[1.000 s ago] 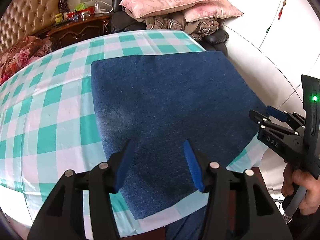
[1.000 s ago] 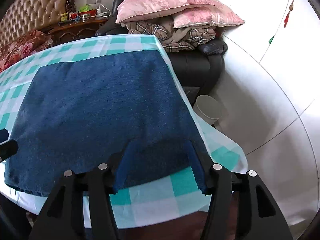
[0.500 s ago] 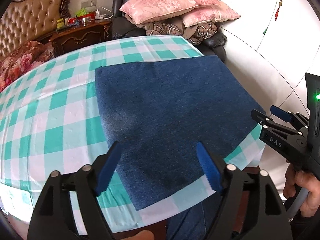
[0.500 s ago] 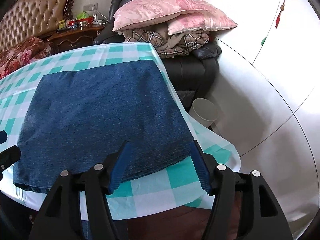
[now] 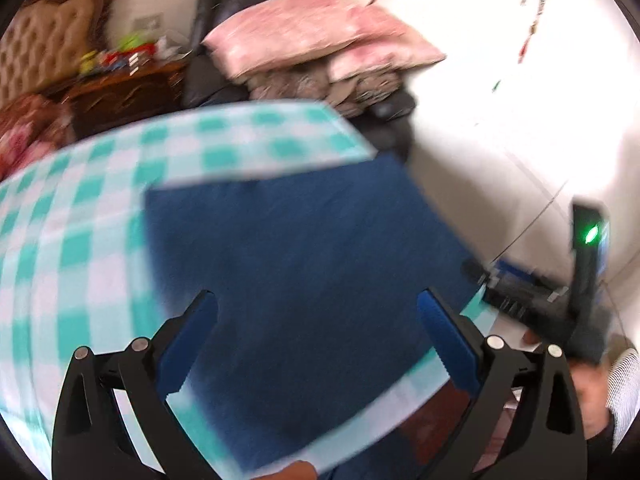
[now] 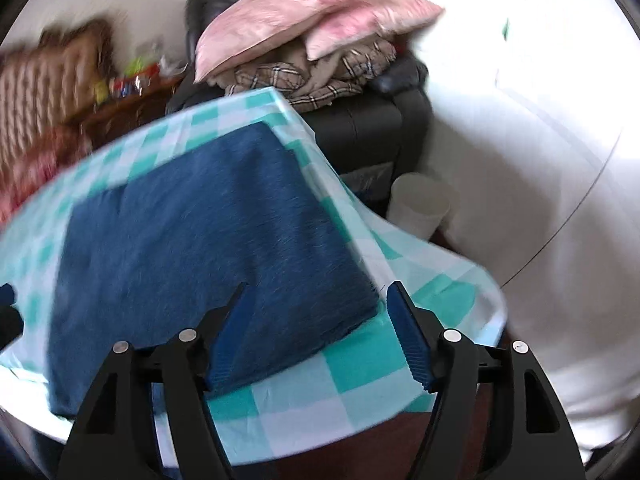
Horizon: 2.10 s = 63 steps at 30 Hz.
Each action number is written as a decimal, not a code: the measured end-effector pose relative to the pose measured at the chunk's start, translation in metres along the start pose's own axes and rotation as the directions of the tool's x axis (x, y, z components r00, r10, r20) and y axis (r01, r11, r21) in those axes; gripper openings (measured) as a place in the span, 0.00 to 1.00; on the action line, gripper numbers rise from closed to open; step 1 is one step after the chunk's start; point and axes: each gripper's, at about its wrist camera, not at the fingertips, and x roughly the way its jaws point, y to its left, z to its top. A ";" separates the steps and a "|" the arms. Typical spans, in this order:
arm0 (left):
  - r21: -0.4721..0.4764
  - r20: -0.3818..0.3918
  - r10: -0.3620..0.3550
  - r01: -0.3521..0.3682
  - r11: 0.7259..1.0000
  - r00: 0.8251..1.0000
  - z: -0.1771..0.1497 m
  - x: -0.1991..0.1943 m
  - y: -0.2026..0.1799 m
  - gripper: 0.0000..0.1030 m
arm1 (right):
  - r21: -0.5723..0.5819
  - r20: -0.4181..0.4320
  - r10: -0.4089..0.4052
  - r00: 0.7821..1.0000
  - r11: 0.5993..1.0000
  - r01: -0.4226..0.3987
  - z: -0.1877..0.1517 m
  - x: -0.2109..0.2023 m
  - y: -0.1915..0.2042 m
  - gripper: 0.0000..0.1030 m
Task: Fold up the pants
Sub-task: 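Smooth the folded jeans flat with both open tools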
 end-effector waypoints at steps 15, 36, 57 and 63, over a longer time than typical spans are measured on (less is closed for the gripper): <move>0.135 -0.309 -0.011 0.055 0.989 0.951 0.128 0.226 -0.102 0.20 | 0.003 -0.073 0.071 0.995 0.997 -0.071 0.008 0.032 -0.014 0.27; 0.082 -0.091 0.257 -0.250 0.965 0.962 0.014 0.052 0.006 0.98 | -0.073 -0.031 0.039 0.999 0.996 -0.041 0.000 -0.002 0.000 0.34; -0.036 -0.024 0.391 -0.392 0.919 0.920 -0.041 -0.049 0.031 0.98 | -0.344 -0.052 -0.053 0.997 0.938 0.032 0.047 0.049 0.103 0.58; -0.046 -0.037 0.387 -0.389 0.920 0.921 -0.041 -0.049 0.035 0.98 | -0.271 -0.076 -0.057 0.996 0.962 0.034 0.034 0.059 0.071 0.70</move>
